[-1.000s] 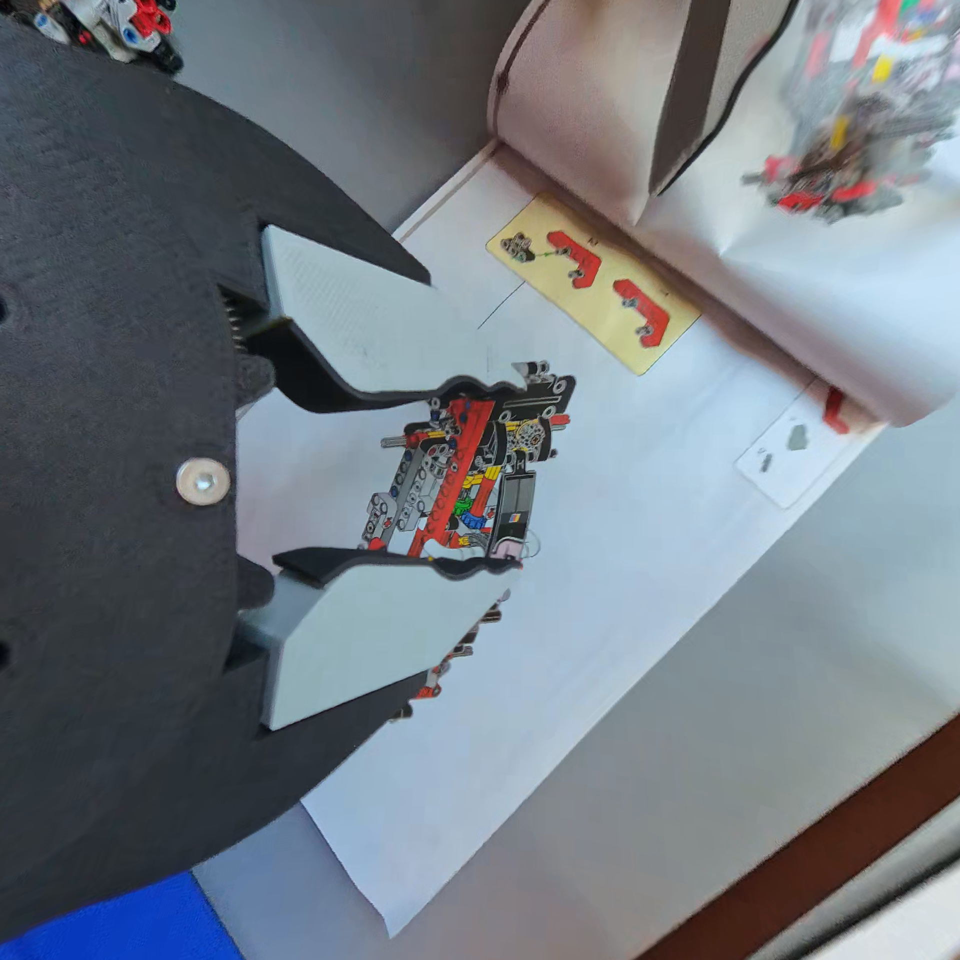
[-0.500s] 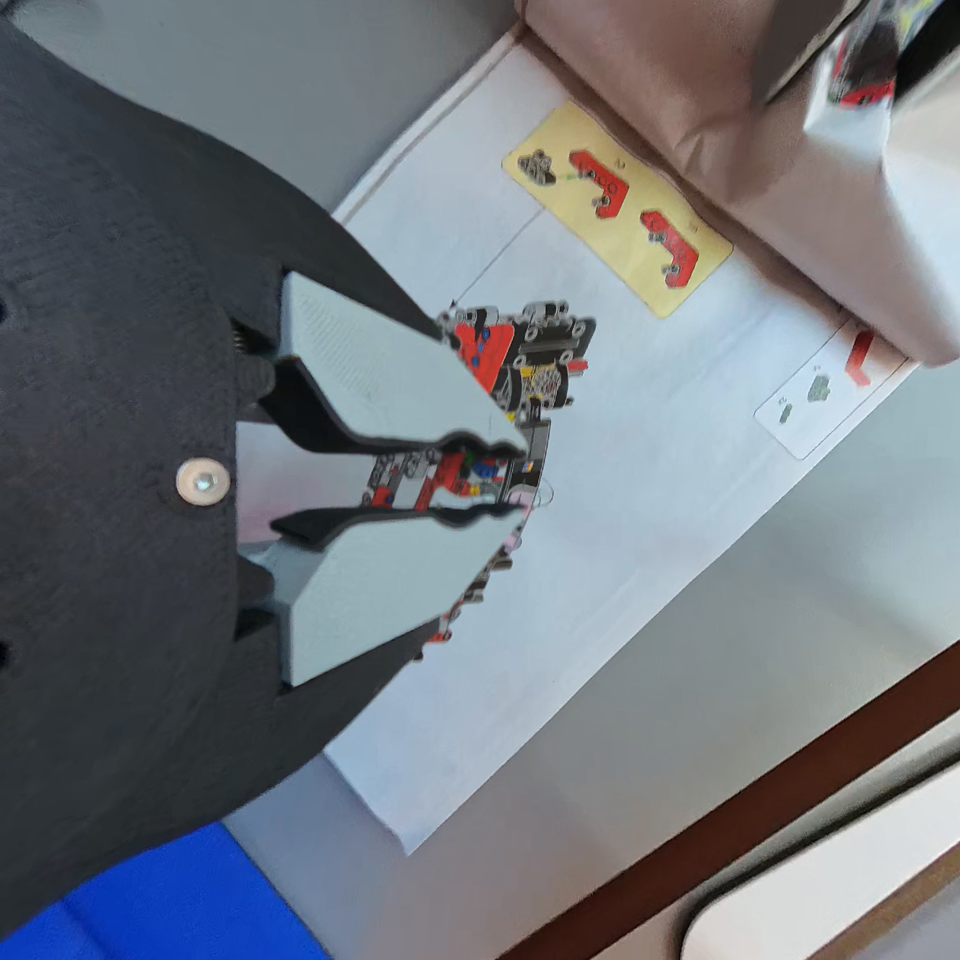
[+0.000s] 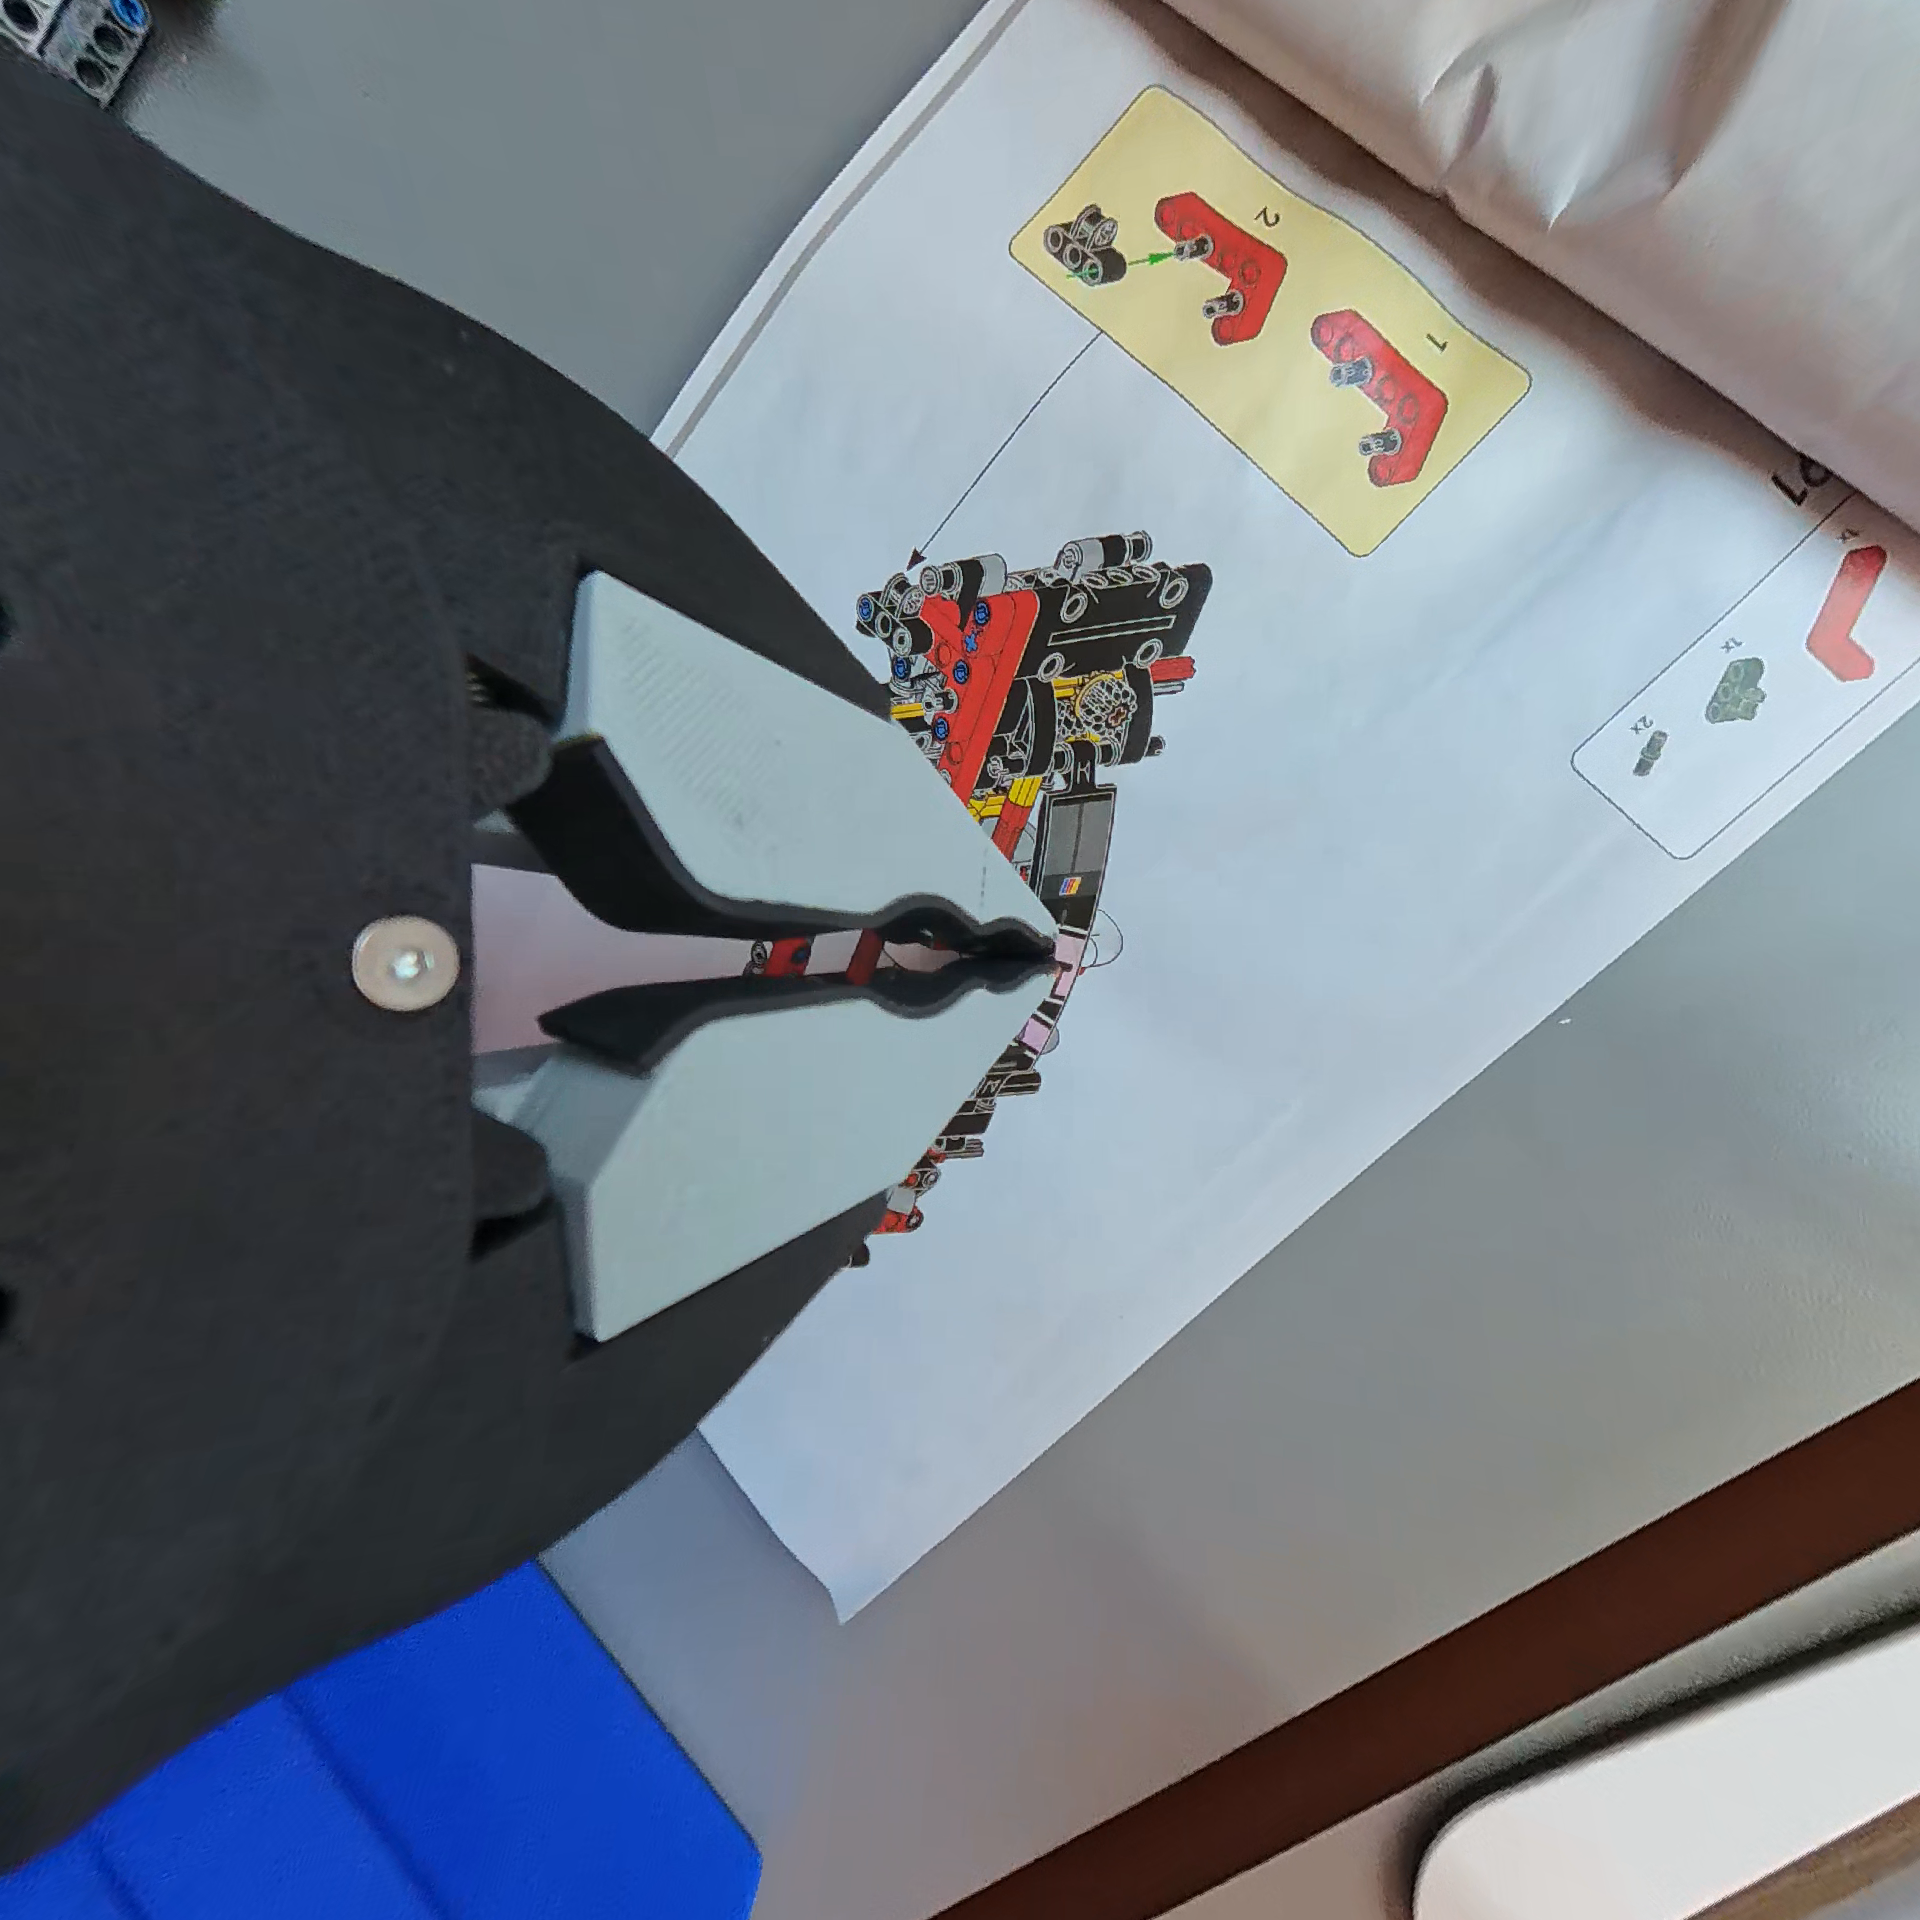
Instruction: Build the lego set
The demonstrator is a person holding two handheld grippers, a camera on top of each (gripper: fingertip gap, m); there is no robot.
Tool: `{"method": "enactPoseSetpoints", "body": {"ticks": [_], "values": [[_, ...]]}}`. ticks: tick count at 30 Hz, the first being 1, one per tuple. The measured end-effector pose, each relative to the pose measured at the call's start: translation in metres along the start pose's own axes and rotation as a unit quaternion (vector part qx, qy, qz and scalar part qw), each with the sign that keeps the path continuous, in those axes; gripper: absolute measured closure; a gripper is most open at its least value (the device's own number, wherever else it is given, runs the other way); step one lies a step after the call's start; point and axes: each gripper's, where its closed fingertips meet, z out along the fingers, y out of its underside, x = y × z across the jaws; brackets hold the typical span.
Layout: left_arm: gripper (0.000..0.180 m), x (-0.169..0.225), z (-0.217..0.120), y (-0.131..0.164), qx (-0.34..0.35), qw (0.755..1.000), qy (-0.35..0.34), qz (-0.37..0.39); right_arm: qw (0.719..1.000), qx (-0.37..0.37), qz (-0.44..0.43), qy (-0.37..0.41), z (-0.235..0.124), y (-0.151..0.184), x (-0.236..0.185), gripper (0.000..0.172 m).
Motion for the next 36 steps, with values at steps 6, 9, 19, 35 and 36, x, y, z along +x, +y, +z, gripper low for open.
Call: {"method": "enactPoseSetpoints", "body": {"ticks": [6,9,19,35,36], "values": [[0.160,-0.0009,0.0035,0.0020,-0.004,1.000,-0.001,0.002,1.000,0.008,0.001,-0.003,0.0000,-0.0004,0.0003,0.172],[0.160,-0.0009,0.0037,0.0021,-0.004,1.000,0.000,0.001,1.000,0.010,-0.001,-0.001,-0.0001,-0.0004,0.0004,0.172],[0.160,-0.0016,0.0044,0.0028,0.003,1.000,0.010,-0.012,1.000,-0.009,-0.002,0.007,-0.0003,-0.0002,0.0006,0.172],[0.162,-0.0038,0.0058,0.0038,0.005,1.000,0.000,-0.011,1.000,-0.015,0.000,0.013,-0.0003,0.0000,0.0001,0.172],[0.162,-0.0040,0.0058,0.0038,0.005,1.000,0.000,-0.012,1.000,-0.015,0.000,0.013,-0.0003,0.0000,0.0001,0.172]]}}
